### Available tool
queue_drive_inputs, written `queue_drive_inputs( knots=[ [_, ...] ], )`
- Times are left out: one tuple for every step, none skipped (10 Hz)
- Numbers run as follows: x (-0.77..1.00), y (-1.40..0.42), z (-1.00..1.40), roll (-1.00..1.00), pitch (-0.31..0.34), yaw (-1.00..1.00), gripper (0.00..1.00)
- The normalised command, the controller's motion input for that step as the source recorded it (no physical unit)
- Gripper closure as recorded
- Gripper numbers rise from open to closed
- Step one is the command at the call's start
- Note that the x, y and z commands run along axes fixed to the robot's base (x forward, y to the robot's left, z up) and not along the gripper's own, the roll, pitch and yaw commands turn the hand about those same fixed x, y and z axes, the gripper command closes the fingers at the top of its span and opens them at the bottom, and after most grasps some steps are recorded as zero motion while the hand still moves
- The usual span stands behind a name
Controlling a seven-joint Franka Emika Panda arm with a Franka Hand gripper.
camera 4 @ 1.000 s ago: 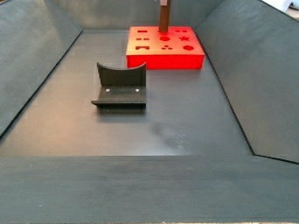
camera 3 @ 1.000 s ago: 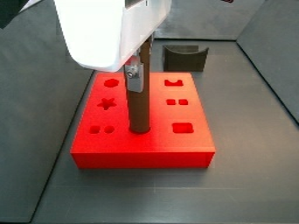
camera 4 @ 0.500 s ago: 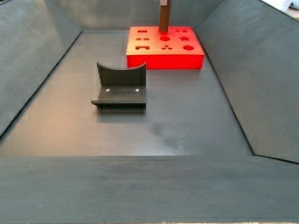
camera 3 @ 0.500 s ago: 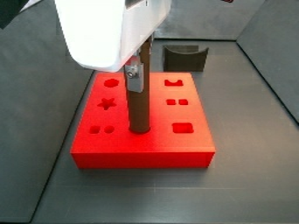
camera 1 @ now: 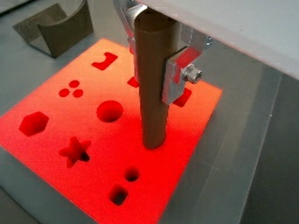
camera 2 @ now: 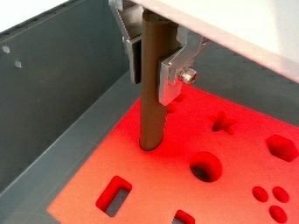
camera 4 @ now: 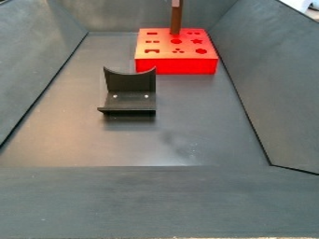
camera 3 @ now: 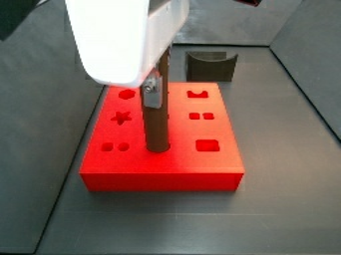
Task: Pick up the oval object. Move up. Move to above the board. Insert the oval object.
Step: Insert the oval object.
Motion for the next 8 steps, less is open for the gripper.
queue_drive_inputs(
  knots=[
    [0.00, 0.00, -0.06, 0.00, -0.004, 0.07, 1.00],
    [0.00, 0.00, -0.01, 0.00, -0.024, 0.01, 1.00],
    [0.00, 0.00, -0.09, 0.00, -0.024, 0.00, 1.00],
    [0.00, -0.01, -0.10, 0.09, 0.000, 0.00, 1.00],
    [0.00, -0.05, -0.14, 0.21, -0.014, 0.00, 1.00],
    [0.00, -0.09, -0.02, 0.30, -0.020, 0.00, 1.00],
    [0.00, -0.08, 0.00, 0.22, -0.039, -0.04, 1.00],
    [0.00, 0.00, 0.00, 0.06, -0.051, 0.00, 1.00]
  ],
)
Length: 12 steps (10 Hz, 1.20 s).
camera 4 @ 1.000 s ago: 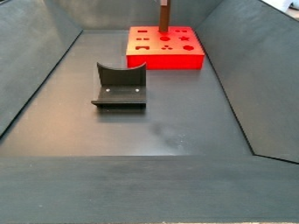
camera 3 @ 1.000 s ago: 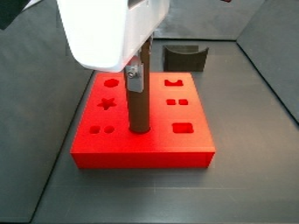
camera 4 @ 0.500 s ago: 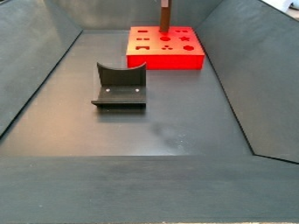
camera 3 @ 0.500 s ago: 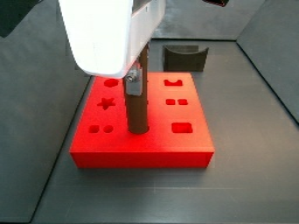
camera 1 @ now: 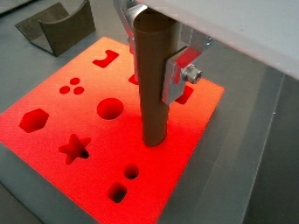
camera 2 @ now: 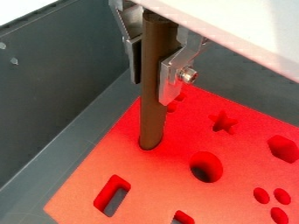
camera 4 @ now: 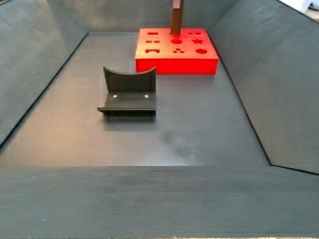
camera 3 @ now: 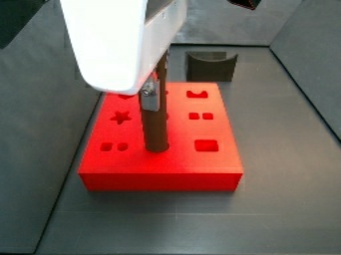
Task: Pick up the oval object. Move up. Move to above the board. Insert the oval object.
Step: Insert the oval object.
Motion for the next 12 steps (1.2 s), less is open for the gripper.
queue_drive_inputs(
  knots=[
    [0.00, 0.00, 0.00, 0.01, -0.034, 0.00, 1.00],
    [-0.04, -0.05, -0.07, 0.06, -0.097, 0.00, 1.00],
    [0.00, -0.04, -0.19, 0.08, -0.114, 0.00, 1.00],
    [0.00, -0.08, -0.32, 0.18, -0.139, 0.00, 1.00],
    [0.00, -0.11, -0.37, 0.22, -0.211, 0.00, 1.00],
    [0.00, -0.03, -0.29, 0.14, -0.211, -0.02, 1.00],
    [0.00, 0.00, -0.21, 0.00, -0.166, -0.01, 1.00],
    [-0.06, 0.00, -0.18, 0.01, -0.206, -0.02, 1.00],
    [0.00, 0.00, -0.32, 0.07, -0.230, 0.00, 1.00],
    [0.00, 0.00, -0.43, 0.11, -0.246, 0.00, 1.00],
    [0.00, -0.06, -0.51, 0.21, -0.211, 0.00, 1.00],
    [0.04, -0.14, -0.57, 0.40, 0.000, 0.00, 1.00]
  ],
)
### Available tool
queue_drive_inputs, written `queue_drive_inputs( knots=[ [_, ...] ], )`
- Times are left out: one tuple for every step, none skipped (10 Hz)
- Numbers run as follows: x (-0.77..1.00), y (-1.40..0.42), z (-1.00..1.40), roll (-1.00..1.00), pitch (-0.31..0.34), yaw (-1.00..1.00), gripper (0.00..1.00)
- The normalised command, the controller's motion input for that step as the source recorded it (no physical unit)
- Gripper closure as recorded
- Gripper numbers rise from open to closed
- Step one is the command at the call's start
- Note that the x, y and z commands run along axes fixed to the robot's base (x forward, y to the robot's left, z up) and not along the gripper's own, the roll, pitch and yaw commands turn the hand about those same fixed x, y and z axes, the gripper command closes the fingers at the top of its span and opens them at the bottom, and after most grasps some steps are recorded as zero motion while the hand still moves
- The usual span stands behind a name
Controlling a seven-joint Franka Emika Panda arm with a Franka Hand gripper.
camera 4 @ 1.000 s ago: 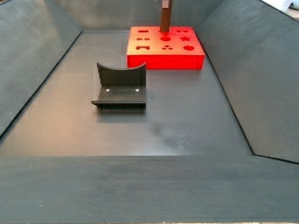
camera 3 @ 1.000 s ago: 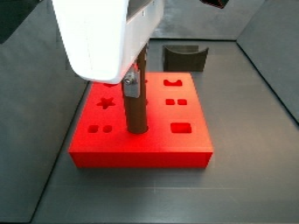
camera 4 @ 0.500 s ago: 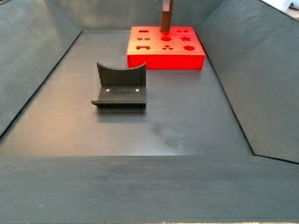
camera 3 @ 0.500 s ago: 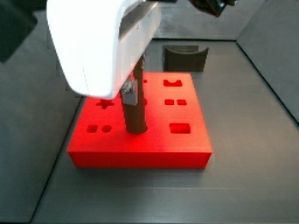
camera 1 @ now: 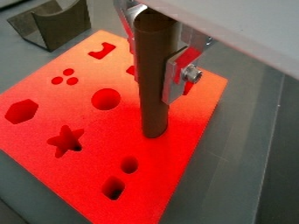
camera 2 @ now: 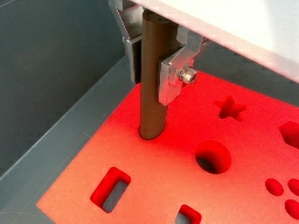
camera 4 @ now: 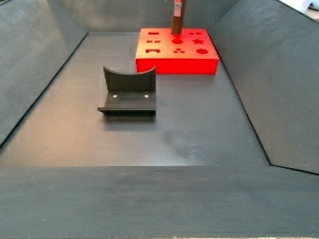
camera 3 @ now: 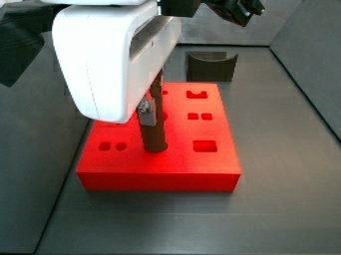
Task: Pick up the oval object. Move up. Move to above the board. Insert the oval object.
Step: Insert the oval object.
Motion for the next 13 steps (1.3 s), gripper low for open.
queue_drive_inputs(
  knots=[
    [0.14, -0.14, -0.44, 0.43, 0.074, 0.00, 1.00],
    [0.24, -0.15, -0.46, 0.38, 0.136, -0.11, 1.00],
    [0.25, -0.07, -0.50, 0.27, 0.219, -0.25, 1.00],
    [0.03, -0.03, -0.25, 0.05, 0.156, -0.13, 1.00],
    [0.04, 0.00, -0.09, 0.00, 0.043, 0.00, 1.00],
    [0.06, 0.00, -0.15, 0.00, 0.054, 0.00, 1.00],
    [0.04, 0.00, -0.28, -0.06, 0.066, -0.02, 1.00],
    [0.03, 0.00, -0.08, -0.08, 0.000, 0.00, 1.00],
    [0.00, 0.00, -0.05, 0.00, -0.004, 0.00, 1.00],
    [0.00, 0.00, -0.70, -0.07, 0.000, -0.02, 1.00],
    [0.07, 0.00, -1.00, -0.05, 0.017, -0.06, 1.00],
    [0.00, 0.00, -0.09, -0.02, 0.000, 0.00, 1.00],
    [0.00, 0.00, 0.00, 0.00, 0.000, 0.00, 1.00]
  ],
)
